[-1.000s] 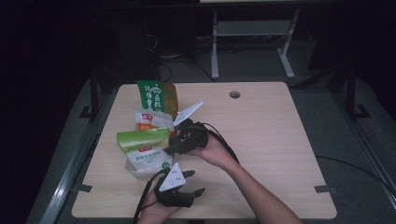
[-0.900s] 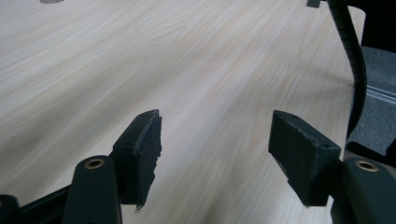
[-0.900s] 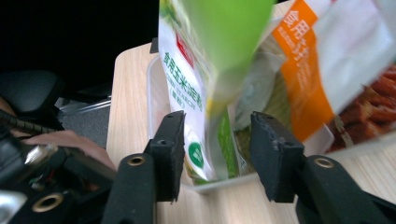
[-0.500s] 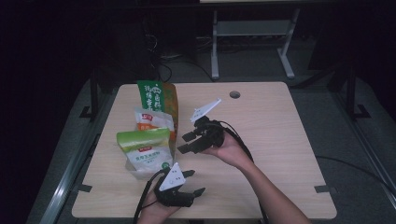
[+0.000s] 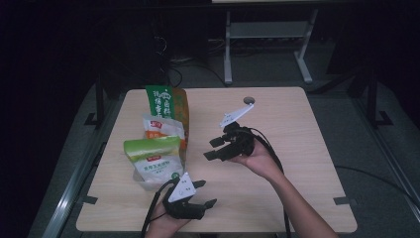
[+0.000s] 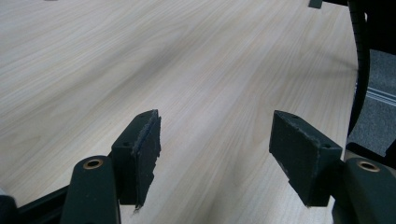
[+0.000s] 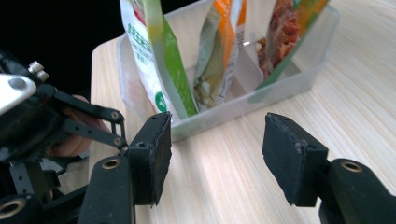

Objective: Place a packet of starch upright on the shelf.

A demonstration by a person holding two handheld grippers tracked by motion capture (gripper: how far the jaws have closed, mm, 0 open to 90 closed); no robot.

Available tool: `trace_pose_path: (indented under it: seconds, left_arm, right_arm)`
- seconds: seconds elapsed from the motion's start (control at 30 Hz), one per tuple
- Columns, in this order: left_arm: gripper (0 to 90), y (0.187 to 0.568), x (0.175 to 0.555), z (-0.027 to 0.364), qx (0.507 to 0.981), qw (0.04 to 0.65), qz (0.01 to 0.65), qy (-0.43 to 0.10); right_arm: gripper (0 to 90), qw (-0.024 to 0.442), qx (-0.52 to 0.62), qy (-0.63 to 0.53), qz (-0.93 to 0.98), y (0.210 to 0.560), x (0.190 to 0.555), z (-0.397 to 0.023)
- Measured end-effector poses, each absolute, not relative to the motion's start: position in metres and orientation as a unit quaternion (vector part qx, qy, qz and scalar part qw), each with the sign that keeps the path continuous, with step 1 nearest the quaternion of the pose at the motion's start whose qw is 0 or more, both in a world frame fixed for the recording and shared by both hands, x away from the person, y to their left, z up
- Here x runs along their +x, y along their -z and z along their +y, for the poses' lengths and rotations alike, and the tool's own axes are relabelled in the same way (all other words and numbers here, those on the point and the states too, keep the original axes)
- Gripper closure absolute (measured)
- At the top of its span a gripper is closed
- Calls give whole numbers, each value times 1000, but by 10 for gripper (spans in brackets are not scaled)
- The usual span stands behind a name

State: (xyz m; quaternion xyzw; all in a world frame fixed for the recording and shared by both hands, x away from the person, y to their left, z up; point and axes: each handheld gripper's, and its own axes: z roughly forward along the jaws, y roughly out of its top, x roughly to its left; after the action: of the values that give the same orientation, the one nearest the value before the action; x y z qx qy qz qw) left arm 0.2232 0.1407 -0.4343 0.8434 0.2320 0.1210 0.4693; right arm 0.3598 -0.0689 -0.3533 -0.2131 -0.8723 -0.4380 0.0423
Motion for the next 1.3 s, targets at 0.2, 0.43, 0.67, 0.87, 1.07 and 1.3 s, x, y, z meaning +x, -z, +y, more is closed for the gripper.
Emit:
trace_pose_path:
  seconds: [0.2,0.43,0.67,0.87,1.07,1.3]
  left_arm:
    - [326,434,224,142,842,470,235,-124]
    - [325,434,224,142,843,468,234,-122]
    - [318,434,225,142,843,468,235,-121]
    - [315,434,225,142,842,469,238,-119]
    - [315,434,225,143,844,465,238,-122]
    - [312,434,226,143,846,461,236,-126]
  right_arm:
    - [393,31,-226,431,-873,357,360,-83]
    - [381,24,-246,427,-870,363,360,-101]
    - [359,15,-258,418,-871,367,359,-115]
    - [344,13,-273,412,-869,375,359,-127]
    - [362,15,-283,403,-870,379,355,-137]
    - [342,7,-302,401,-865,385,350,-152]
